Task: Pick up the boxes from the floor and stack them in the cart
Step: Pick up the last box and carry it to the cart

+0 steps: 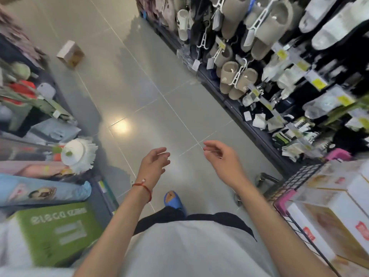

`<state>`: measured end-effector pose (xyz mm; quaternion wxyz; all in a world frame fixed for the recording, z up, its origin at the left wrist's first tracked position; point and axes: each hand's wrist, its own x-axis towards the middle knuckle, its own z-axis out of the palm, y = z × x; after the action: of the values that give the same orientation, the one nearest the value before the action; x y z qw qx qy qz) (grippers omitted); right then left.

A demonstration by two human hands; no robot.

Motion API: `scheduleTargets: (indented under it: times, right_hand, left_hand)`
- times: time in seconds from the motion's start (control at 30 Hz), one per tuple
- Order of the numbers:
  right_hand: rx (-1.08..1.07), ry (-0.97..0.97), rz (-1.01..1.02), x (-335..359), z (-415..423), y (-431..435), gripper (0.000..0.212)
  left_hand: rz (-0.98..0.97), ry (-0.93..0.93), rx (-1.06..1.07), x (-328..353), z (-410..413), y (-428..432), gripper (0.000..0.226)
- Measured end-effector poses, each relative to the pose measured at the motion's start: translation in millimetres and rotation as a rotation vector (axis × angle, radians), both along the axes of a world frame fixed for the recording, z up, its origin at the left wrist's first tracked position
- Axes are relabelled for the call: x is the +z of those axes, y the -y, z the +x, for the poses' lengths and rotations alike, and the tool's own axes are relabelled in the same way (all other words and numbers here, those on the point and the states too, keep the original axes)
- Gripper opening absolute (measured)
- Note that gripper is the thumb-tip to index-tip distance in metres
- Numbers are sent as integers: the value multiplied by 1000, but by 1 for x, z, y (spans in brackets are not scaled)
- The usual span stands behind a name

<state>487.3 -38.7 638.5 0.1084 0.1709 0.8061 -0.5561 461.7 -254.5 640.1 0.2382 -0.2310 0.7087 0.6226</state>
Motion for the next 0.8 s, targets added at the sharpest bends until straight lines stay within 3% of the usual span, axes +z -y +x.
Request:
scheduleTargets:
  times: [0.47,0.63,0.8]
  right_hand:
    - [51,44,-217,0,-211,168,26]
    - [56,13,-270,-1,-324,203,29]
    - [153,100,-290,3,-440,240,30]
  left_hand:
    - [48,29,302,8,-168,162,18]
    - [41,60,404,-1,-262,194,17]
    - [53,106,534,8,-370,218,16]
